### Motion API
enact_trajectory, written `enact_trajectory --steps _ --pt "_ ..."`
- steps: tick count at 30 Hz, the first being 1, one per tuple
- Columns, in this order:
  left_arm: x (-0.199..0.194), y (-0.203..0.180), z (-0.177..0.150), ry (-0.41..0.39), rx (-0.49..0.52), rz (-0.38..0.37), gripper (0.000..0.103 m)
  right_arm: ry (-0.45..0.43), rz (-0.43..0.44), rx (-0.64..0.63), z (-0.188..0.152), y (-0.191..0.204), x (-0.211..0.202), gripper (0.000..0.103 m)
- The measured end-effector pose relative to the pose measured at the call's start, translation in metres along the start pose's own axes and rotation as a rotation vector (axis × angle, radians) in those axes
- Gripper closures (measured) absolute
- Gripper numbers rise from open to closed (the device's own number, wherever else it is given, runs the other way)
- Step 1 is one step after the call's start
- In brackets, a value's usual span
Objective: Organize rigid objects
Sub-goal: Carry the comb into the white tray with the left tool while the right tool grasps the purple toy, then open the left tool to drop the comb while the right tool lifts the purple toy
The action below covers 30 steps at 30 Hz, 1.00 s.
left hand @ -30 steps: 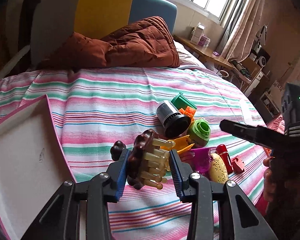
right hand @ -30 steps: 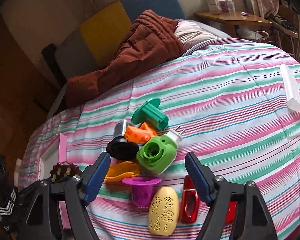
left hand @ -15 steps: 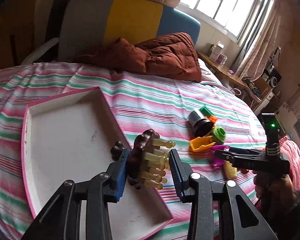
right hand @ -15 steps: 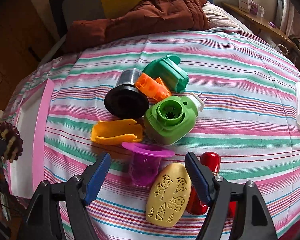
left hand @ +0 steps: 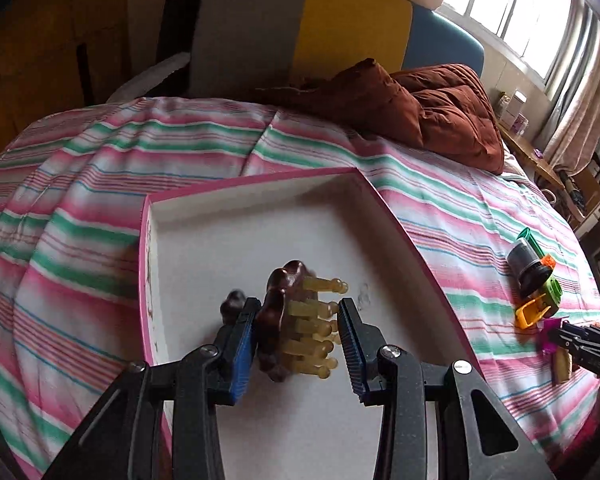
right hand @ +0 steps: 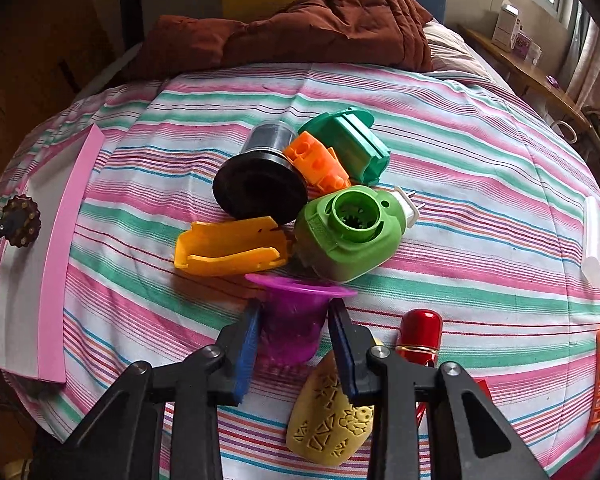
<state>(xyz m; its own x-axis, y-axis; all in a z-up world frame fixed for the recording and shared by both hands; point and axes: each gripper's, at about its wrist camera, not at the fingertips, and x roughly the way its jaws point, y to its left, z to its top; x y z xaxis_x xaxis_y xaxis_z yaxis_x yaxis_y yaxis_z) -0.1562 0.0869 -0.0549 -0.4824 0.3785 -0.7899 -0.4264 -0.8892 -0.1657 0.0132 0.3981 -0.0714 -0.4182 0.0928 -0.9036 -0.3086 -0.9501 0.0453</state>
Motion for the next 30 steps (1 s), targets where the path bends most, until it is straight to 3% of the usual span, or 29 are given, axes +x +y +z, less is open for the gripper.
enact_trajectory --steps 4,14,16,18,24,30 --pt "0.003 -0.004 0.009 -0.020 0.033 0.029 0.065 0.005 -0.002 -0.008 -0.001 0.001 0.001 0.070" --pt "0.006 0.003 0.021 -0.024 -0.007 0.028 0.062 -0.005 -0.028 -0.043 -0.001 0.007 0.003 0.070" --pt "0.005 0.005 0.019 -0.019 -0.022 0.022 0.055 -0.007 -0.032 -0.048 -0.001 0.007 0.003 0.070" --pt "-0.001 0.008 0.017 -0.035 -0.049 0.018 0.040 -0.009 -0.034 -0.050 -0.001 0.008 0.002 0.070" --pt "-0.025 0.014 0.008 -0.075 -0.070 0.059 0.036 -0.012 -0.037 -0.053 -0.002 0.009 0.002 0.070" --pt "-0.059 0.005 -0.022 -0.092 -0.065 0.097 0.032 -0.029 -0.025 -0.051 -0.002 0.011 -0.002 0.070"
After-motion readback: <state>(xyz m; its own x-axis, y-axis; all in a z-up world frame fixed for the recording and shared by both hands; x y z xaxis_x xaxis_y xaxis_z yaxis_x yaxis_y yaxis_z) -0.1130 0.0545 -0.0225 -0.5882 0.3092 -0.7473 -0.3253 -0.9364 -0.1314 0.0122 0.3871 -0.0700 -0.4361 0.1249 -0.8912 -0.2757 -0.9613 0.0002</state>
